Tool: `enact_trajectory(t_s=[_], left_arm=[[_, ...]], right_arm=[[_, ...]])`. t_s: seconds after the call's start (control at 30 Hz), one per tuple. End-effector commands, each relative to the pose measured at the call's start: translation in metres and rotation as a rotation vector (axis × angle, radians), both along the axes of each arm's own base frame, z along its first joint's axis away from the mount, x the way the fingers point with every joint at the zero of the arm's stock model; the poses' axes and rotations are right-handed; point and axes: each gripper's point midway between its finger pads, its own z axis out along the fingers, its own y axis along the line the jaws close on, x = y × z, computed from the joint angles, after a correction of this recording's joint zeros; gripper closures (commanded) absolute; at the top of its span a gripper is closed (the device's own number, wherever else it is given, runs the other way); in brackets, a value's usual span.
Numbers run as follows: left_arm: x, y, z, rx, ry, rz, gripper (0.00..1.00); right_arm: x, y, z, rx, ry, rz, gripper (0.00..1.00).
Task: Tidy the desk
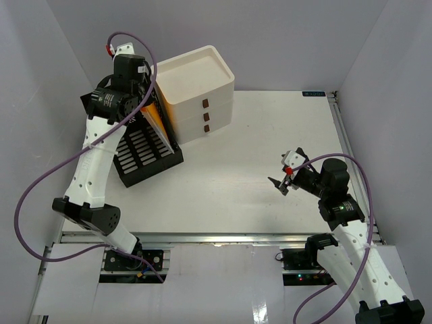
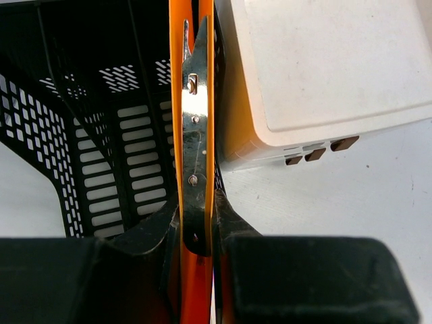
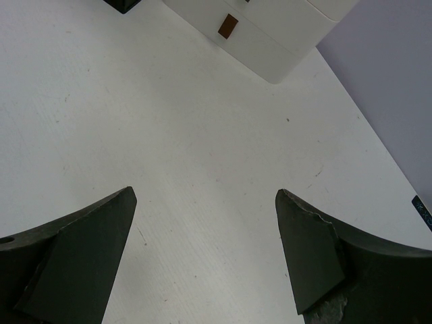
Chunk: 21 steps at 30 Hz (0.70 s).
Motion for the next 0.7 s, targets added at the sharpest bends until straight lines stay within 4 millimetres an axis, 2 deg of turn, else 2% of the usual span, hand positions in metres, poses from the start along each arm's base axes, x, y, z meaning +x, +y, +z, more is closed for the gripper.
enact_trajectory(t_s=[0.0,0.2,0.43,0.67], left_arm=[[0.004,0.008,0.026,0.027,-0.084,0.015,1.00],[0.014,0.012,0.019,0.083,-0.069,0.023,1.00],[0.016,0.020,0.021,0.131,-0.082,0.049,1.00],[0.023,0.008,-0.012,0.115,-0.003,0.002,1.00]], right_arm=[[0.000,0.002,0.009,0.025,-0.033,0.009,0.10],[0.001,0.002,0.008,0.023,-0.030,0.006,0.10],[0.001,0.002,0.008,0.023,-0.028,0.006,0.10],[0.003,0.000,0.007,0.020,-0.026,-0.003,0.10]])
